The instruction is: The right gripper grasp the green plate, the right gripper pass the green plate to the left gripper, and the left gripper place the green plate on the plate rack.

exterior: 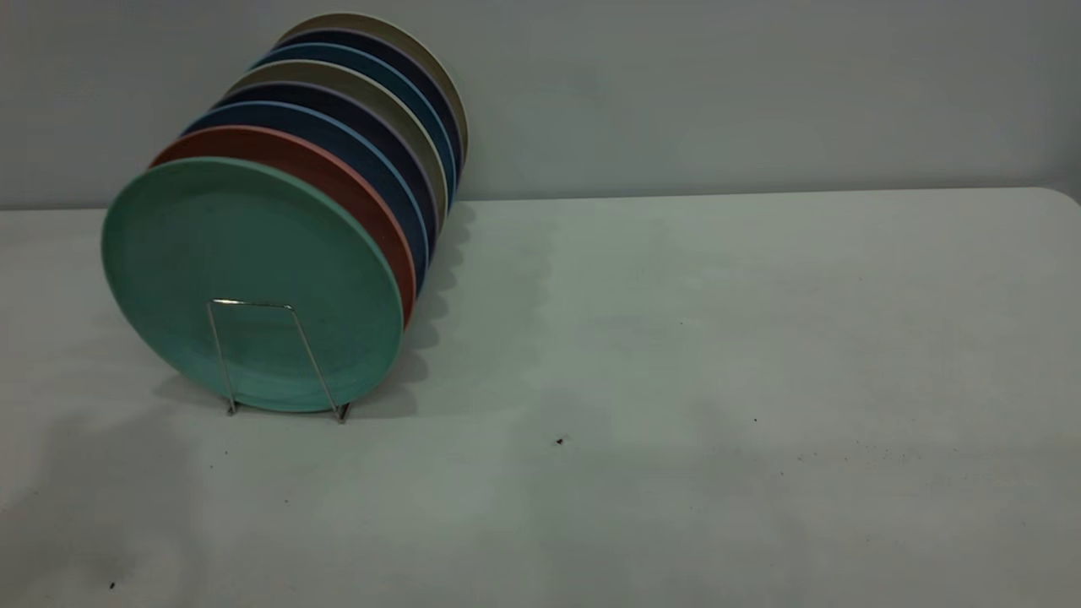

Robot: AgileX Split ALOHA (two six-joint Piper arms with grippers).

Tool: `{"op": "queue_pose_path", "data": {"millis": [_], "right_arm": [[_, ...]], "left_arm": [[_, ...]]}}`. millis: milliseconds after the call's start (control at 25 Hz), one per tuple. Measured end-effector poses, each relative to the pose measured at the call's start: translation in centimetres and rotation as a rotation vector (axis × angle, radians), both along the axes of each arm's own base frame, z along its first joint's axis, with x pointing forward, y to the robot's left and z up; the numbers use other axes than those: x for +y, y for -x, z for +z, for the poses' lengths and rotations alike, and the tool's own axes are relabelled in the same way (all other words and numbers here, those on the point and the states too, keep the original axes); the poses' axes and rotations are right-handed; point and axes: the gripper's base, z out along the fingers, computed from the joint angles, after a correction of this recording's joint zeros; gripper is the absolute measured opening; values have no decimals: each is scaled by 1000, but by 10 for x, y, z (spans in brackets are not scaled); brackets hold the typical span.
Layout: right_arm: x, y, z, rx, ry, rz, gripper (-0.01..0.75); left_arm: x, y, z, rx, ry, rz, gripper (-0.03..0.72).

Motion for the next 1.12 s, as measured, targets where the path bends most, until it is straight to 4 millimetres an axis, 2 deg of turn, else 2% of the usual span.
{"op": "queue_pose_path", "data": {"millis": [240, 400, 520, 840, 1120], "right_arm": [[-6, 0, -1, 4, 3, -14, 388], [-5, 0, -2, 7, 4, 33, 388], [-5, 0, -2, 7, 5, 57, 388], [-4, 0, -2, 7, -23, 52, 388], [-3, 2, -2, -2, -40, 56, 388]], "left_arm": [[15, 78, 20, 310, 62, 337, 451], [23, 113, 25, 294, 94, 564, 451], [25, 139, 12, 290, 97, 632, 451], [19, 204, -51, 326, 237, 830, 451], [17, 241, -85, 262, 312, 841, 451]]}}
